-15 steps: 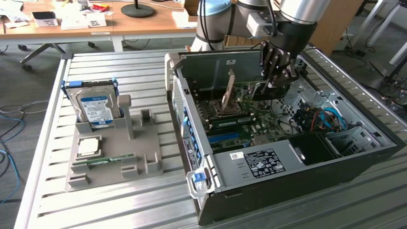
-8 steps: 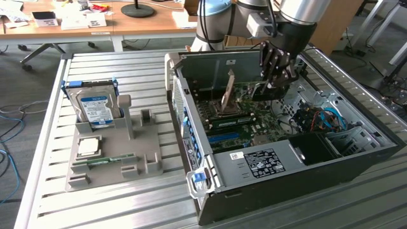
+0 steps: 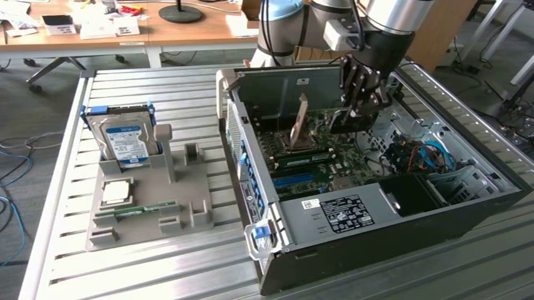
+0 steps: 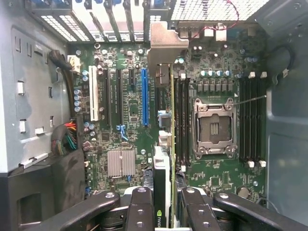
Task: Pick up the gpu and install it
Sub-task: 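Insert the gpu into the slot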
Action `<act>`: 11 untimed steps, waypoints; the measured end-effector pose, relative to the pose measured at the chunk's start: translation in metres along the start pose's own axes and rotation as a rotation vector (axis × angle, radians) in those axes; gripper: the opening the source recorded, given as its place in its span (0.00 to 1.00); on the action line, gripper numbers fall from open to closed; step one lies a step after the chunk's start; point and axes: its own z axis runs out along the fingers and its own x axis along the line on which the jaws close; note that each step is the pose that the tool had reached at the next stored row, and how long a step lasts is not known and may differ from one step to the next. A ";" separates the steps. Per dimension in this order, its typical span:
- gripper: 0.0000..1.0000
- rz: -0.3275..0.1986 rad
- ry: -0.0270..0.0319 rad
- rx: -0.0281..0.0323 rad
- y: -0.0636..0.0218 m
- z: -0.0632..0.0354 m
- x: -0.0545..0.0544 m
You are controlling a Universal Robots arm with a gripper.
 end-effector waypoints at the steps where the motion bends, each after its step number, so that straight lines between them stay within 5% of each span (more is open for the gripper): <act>1: 0.27 -0.004 0.0005 -0.0006 0.0000 0.0003 0.000; 11: 0.27 -0.008 0.0007 -0.0010 0.0007 0.0014 0.000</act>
